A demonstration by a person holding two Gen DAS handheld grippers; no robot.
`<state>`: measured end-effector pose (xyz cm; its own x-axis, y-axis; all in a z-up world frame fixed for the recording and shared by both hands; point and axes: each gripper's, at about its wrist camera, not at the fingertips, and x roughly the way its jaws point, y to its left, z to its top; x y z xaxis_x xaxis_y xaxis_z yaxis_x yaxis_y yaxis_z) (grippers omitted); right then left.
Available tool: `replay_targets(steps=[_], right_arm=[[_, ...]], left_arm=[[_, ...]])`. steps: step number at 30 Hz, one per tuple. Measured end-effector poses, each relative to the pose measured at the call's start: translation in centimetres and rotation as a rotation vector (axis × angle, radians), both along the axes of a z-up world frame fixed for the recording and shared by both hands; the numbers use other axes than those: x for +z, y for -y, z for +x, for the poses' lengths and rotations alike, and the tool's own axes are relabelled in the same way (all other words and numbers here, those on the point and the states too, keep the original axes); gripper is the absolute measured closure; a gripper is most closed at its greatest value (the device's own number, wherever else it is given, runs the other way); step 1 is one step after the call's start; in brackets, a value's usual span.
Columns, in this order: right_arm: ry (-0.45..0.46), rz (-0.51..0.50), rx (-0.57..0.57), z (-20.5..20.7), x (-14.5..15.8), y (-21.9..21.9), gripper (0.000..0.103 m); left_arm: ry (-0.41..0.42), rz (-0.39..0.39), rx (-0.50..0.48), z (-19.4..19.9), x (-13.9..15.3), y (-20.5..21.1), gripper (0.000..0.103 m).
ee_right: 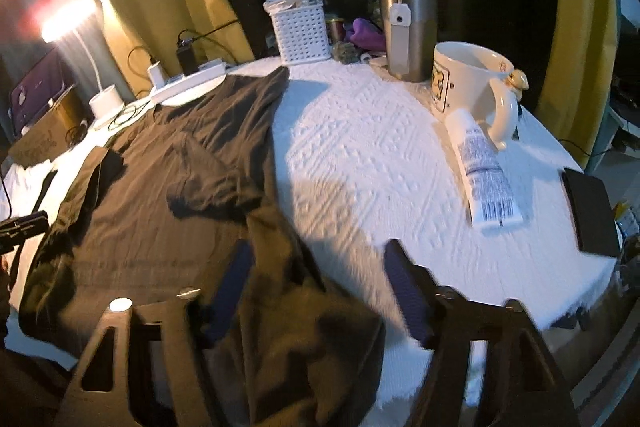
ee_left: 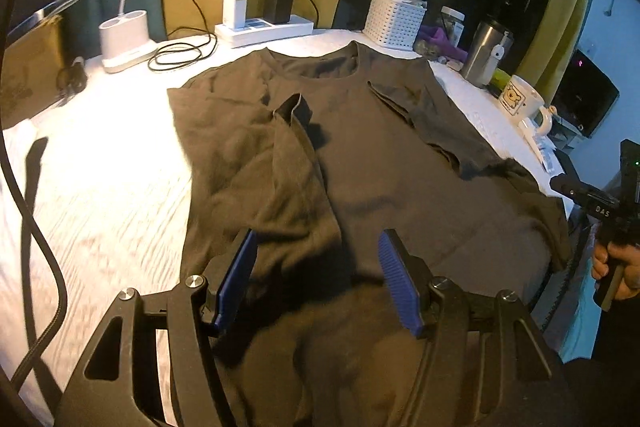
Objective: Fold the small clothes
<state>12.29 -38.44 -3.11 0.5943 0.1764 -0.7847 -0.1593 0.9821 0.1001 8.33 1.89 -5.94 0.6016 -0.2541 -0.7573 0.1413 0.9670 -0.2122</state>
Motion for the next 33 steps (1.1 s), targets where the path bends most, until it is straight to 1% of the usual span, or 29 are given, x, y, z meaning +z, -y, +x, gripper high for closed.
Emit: replay_targets(steps=[1,3,6,11,14,17,18,19,20,22,24,25,26,27,28,30,33], right_arm=[[-0.002,-0.006,0.002,-0.4,-0.1,-0.1,0.046],[-0.008,-0.008,0.012,-1.5,-0.3,-0.2,0.048],[-0.011,-0.018,0.008,-2.7,-0.6,0.0,0.048],[-0.021,-0.039,-0.06,-3.6,-1.2,1.8,0.048],[-0.025,-0.011,-0.064,-3.3,-1.7,2.2,0.048],[-0.022,0.026,-0.009,-2.9,-2.3,1.1,0.05],[-0.022,0.019,0.008,-2.8,-2.6,0.5,0.058],[-0.026,-0.001,0.023,-2.8,-2.8,-0.1,0.083],[-0.029,-0.013,0.038,-2.8,-3.0,-0.6,0.088],[-0.009,-0.045,0.048,-3.3,-2.6,-1.3,0.092],[0.006,-0.06,0.067,-3.7,-1.9,-1.6,0.093],[0.012,-0.066,0.072,-3.9,-1.5,-1.7,0.093],[0.022,-0.075,0.078,-4.2,-1.1,-1.8,0.093],[0.031,-0.083,0.084,-4.6,-0.7,-1.8,0.093],[0.037,-0.085,0.089,-4.8,-0.4,-1.8,0.094],[0.055,-0.086,0.097,-5.5,0.6,-1.8,0.094],[0.077,-0.092,0.103,-6.4,1.8,-1.5,0.094]], left_arm=[[0.0,0.001,0.002,-0.6,-0.1,0.0,0.04],[-0.004,0.009,0.005,-1.8,-0.3,-0.1,0.04],[-0.016,0.026,0.009,-3.6,-0.9,-0.3,0.04],[-0.034,0.05,0.043,-6.0,-2.0,-1.1,0.04],[-0.038,0.043,0.058,-7.0,-2.4,-1.7,0.04],[-0.032,0.039,0.049,-7.6,-2.6,-1.6,0.04],[-0.03,0.04,0.047,-7.6,-2.7,-1.5,0.04],[-0.032,0.044,0.049,-7.7,-2.8,-1.5,0.04],[-0.031,0.044,0.054,-7.7,-2.9,-1.4,0.04],[-0.014,0.032,0.038,-7.8,-2.9,-1.0,0.04],[0.002,0.031,0.013,-7.7,-3.0,-0.5,0.041],[0.011,0.035,-0.003,-7.7,-3.0,0.0,0.051],[0.014,0.038,-0.039,-7.7,-3.2,0.7,0.06],[0.003,0.041,-0.059,-7.6,-3.4,1.1,0.08],[-0.008,0.043,-0.075,-7.5,-3.6,1.6,0.09],[-0.003,0.045,-0.09,-7.9,-3.5,2.1,0.097],[0.031,0.028,-0.093,-8.9,-2.2,1.8,0.098]])
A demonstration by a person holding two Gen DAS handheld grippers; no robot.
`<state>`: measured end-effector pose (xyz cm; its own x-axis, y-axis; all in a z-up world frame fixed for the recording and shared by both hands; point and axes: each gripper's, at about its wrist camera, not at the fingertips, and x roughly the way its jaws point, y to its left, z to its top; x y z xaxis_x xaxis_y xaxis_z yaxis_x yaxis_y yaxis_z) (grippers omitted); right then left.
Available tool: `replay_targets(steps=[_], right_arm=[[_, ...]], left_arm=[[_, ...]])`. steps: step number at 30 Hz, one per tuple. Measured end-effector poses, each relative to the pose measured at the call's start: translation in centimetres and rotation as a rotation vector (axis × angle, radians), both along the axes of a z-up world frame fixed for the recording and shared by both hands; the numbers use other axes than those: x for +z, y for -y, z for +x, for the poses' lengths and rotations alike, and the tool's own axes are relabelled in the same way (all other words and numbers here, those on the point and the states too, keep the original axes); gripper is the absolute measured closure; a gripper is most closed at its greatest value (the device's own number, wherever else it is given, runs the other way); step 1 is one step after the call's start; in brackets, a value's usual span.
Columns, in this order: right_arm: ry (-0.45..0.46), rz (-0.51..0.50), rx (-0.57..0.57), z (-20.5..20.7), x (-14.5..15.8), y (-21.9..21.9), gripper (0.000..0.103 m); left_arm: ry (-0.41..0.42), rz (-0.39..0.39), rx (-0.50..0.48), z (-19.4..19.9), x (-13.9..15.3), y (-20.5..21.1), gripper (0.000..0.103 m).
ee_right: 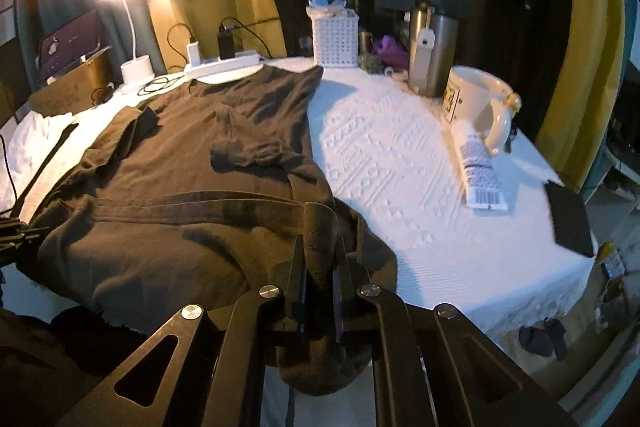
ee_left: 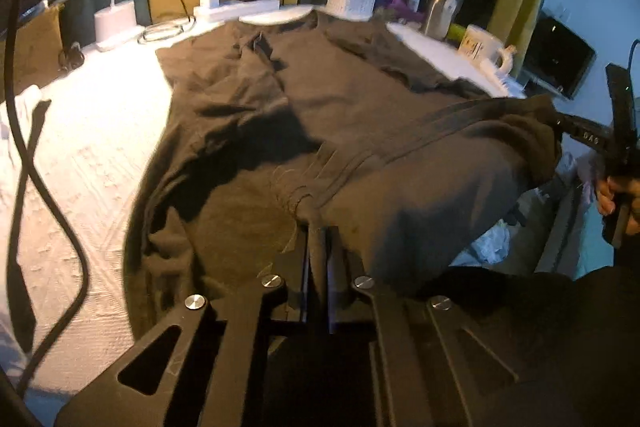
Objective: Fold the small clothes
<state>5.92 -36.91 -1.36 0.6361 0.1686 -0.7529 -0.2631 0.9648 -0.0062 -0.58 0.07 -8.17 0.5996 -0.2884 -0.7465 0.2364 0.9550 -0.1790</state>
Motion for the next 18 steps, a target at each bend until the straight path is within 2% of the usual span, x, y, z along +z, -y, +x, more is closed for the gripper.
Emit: replay_targets(steps=[8,9,18], right_arm=[[0.077,0.012,-0.003,-2.0,3.2,0.7,0.094],[0.063,0.002,0.0,-2.1,3.6,0.8,0.094],[0.164,0.01,-0.021,-3.3,7.2,1.8,0.094]], left_arm=[[0.1,-0.007,0.045,-2.8,4.3,-1.7,0.099],[0.116,-0.007,0.051,-3.2,4.8,-1.8,0.099],[0.233,-0.008,0.077,-4.7,8.3,-2.3,0.099]])
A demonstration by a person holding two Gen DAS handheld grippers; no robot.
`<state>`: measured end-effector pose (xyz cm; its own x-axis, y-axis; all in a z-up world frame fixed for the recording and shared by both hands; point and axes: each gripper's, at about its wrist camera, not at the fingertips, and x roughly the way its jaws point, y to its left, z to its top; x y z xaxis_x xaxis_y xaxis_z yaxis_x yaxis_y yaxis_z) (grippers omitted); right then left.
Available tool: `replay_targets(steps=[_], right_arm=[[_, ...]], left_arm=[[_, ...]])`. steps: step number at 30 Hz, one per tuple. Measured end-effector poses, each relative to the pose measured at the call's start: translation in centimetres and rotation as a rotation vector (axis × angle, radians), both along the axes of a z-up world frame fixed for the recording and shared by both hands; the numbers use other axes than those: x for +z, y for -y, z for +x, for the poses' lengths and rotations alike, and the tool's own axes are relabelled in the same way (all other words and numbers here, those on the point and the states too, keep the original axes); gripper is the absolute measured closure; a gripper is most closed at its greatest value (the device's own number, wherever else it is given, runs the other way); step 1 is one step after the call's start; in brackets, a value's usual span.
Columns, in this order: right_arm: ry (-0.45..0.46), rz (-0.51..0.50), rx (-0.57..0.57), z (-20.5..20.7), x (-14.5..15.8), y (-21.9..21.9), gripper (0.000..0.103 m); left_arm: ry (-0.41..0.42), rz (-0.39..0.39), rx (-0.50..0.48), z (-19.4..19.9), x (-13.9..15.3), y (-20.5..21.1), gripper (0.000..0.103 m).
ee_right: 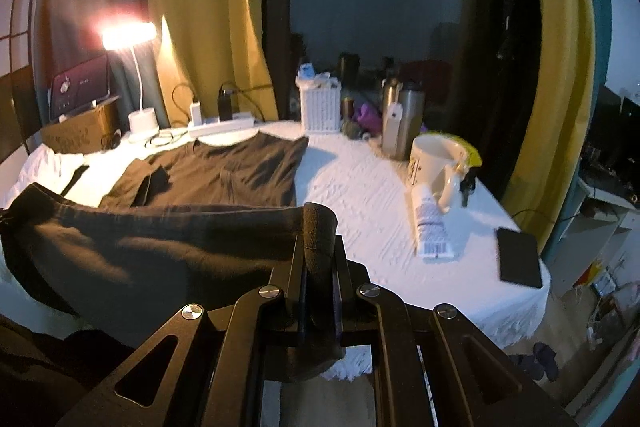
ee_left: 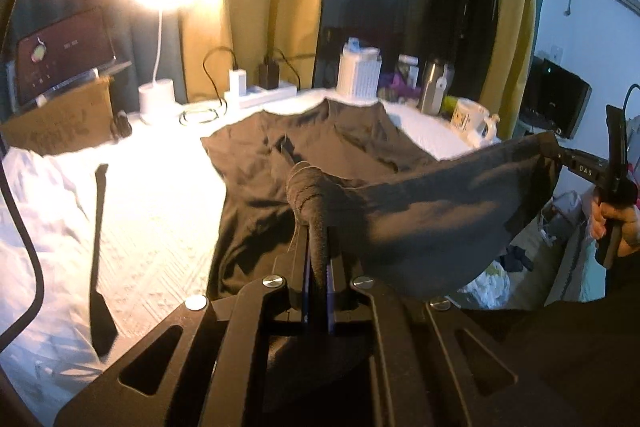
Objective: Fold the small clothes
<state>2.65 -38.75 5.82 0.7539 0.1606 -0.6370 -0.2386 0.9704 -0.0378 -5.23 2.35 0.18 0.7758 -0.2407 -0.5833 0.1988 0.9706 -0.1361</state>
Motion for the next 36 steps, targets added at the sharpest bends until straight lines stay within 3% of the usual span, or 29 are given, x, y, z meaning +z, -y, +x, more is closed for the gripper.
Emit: replay_targets(steps=[16,36], right_arm=[[0.096,0.036,0.034,4.5,2.7,-1.4,0.094],[0.017,0.044,0.061,13.3,0.7,-4.0,0.094]], left_arm=[[0.082,0.046,0.071,3.6,2.1,-1.0,0.099],[0.069,0.057,0.156,11.2,2.8,-3.0,0.099]])
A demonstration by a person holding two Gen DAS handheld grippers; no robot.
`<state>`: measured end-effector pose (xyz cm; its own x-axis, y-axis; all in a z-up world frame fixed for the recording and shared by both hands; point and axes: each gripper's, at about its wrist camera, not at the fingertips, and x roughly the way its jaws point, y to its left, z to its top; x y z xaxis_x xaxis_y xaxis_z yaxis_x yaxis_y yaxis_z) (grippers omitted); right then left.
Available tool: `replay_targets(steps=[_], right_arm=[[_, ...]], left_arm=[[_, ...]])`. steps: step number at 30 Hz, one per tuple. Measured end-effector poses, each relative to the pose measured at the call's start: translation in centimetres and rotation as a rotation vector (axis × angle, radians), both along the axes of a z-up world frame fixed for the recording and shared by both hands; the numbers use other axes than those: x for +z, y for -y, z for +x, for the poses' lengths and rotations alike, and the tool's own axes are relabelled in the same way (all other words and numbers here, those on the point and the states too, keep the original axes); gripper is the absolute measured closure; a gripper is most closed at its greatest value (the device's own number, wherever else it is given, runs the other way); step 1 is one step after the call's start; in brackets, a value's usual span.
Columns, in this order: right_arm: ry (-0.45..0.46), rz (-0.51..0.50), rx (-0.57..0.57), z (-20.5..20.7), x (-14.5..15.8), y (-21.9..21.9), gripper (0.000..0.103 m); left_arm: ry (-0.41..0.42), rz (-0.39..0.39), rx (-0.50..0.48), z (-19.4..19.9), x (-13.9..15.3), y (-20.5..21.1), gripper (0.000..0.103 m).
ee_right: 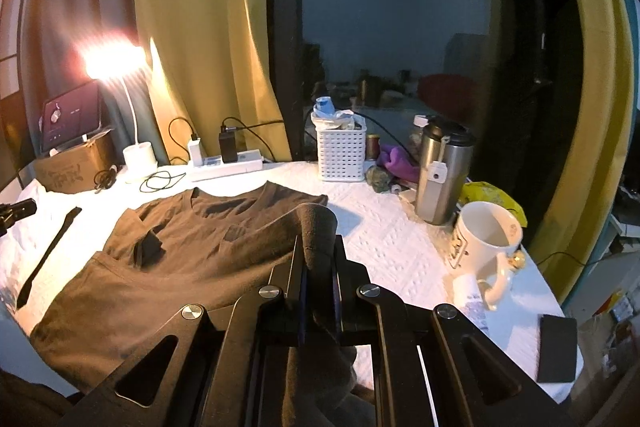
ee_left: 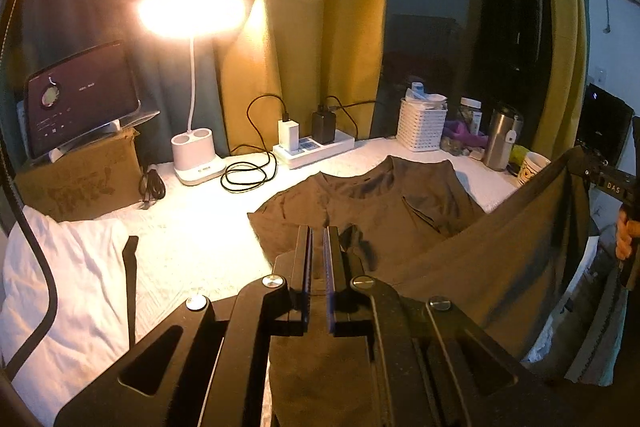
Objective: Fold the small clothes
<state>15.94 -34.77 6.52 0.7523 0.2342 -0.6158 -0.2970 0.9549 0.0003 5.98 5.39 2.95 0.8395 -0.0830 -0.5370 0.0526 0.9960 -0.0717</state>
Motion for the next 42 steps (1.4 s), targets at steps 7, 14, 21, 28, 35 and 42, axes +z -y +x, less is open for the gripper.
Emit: replay_targets(steps=[7,14,21,28,35,42], right_arm=[[-0.031,-0.01,0.018,2.3,-1.3,-0.8,0.094],[-0.091,-0.011,-0.006,2.7,-3.5,-0.2,0.094],[-0.117,-0.01,-0.022,2.4,-4.6,0.0,0.094],[-0.123,-0.019,-0.035,2.3,-4.7,0.0,0.094],[-0.109,-0.018,-0.032,2.4,-4.4,0.0,0.094],[-0.073,-0.024,-0.02,3.2,-2.9,-0.6,0.094]], left_arm=[[-0.217,-0.069,-0.012,3.1,-4.5,-0.9,0.096],[-0.356,-0.083,-0.015,2.7,-9.3,-0.7,0.032],[-0.382,-0.063,0.024,4.8,-11.5,-1.6,0.033],[-0.372,-0.079,-0.01,5.8,-12.2,-1.5,0.093],[-0.284,-0.07,0.014,4.9,-9.3,-1.8,0.101],[-0.178,-0.063,0.025,4.6,-5.7,-2.2,0.102]])
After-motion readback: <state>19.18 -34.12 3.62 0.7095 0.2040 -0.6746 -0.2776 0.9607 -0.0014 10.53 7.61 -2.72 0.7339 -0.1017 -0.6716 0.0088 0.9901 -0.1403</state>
